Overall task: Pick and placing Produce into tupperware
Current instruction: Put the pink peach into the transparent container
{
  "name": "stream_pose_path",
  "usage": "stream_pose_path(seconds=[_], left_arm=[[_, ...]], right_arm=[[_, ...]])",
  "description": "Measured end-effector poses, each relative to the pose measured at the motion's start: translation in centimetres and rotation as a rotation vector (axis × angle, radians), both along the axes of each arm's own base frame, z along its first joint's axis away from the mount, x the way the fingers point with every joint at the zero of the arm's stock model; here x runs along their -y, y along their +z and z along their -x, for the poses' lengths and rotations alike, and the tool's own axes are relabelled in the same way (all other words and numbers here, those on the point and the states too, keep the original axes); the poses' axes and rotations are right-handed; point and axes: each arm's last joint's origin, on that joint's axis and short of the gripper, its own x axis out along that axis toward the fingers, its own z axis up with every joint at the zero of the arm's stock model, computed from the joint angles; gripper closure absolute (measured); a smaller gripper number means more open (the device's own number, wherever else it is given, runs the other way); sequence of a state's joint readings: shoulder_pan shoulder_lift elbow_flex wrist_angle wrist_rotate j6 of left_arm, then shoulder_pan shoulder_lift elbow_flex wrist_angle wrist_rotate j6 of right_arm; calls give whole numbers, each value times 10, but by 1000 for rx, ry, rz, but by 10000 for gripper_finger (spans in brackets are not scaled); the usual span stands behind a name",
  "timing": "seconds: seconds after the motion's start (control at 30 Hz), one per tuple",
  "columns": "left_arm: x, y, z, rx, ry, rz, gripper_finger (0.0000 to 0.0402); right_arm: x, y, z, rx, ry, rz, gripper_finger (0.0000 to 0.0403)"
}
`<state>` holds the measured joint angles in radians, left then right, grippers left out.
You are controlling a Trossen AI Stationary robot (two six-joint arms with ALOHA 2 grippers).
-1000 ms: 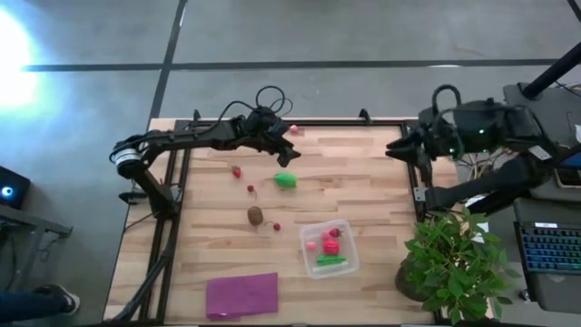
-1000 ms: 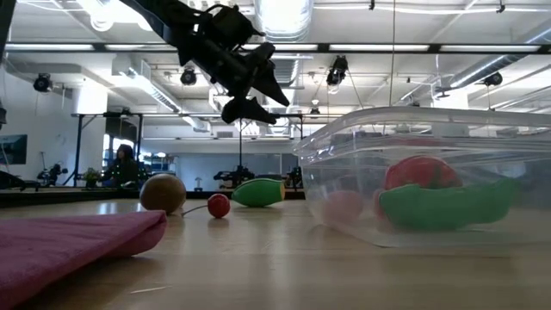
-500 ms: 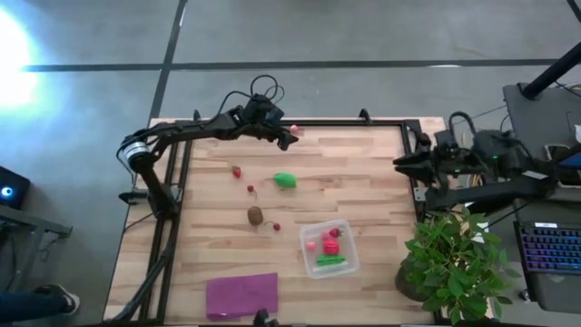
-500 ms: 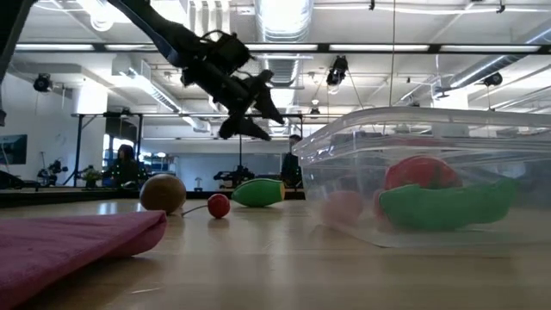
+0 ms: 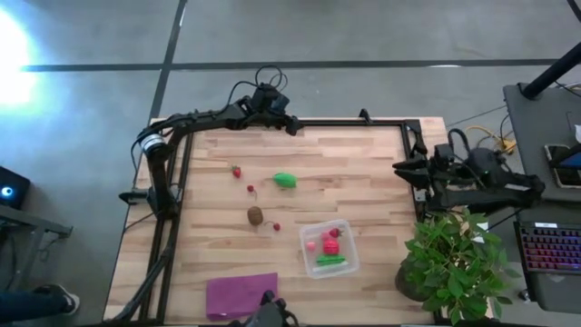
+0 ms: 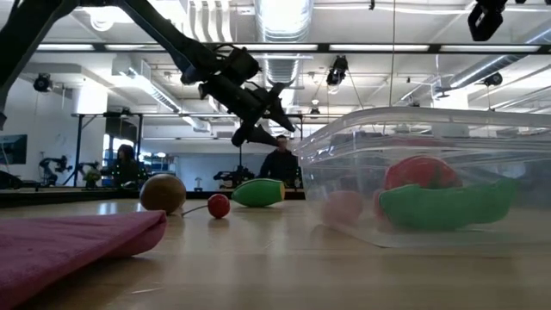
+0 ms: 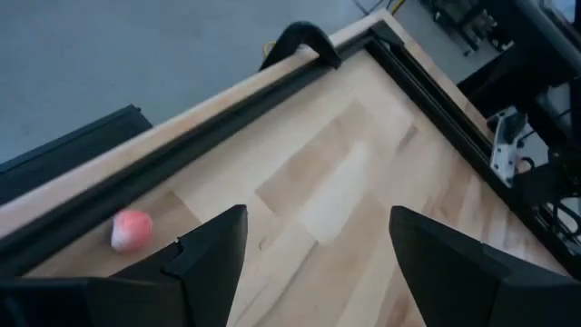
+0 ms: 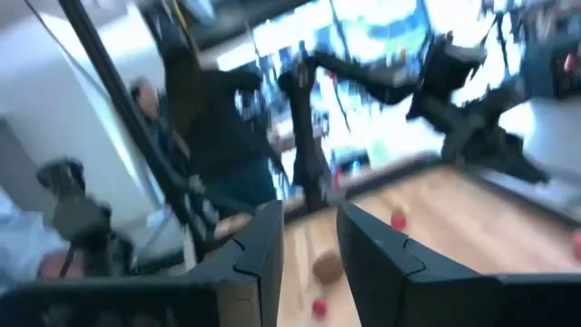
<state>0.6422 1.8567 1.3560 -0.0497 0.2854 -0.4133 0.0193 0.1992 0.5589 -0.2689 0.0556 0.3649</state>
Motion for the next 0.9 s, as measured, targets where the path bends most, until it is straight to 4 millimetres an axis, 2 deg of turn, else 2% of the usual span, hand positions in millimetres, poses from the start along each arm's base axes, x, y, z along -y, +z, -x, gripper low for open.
stream_pose_path(seconds=[0.17,0.23,0.3,0.4,0.5,0.63,0.77,0.9], left_arm=[[0,-1,-1,7,-8,-11,146],[0,-2,-1,-6,-12,-31,146],[-1,-5,1,-63,57,-30,146],[-4,-13,12,-243,253,-49,146],[-7,-17,21,-354,337,-37,146],[-7,-17,23,-324,408,51,146],[-12,-14,15,-214,438,80,146],[-19,-28,5,-244,461,182,146]], right_arm=[[0,-19,13,159,-6,50,311],[0,-28,14,173,-12,54,313],[0,-34,11,138,-7,56,314],[1,-36,4,119,-44,38,314],[3,-50,-3,53,-101,22,311],[5,-56,-4,63,-177,-14,310],[6,-64,-6,32,-222,-26,315],[6,-69,-8,10,-233,-16,320]])
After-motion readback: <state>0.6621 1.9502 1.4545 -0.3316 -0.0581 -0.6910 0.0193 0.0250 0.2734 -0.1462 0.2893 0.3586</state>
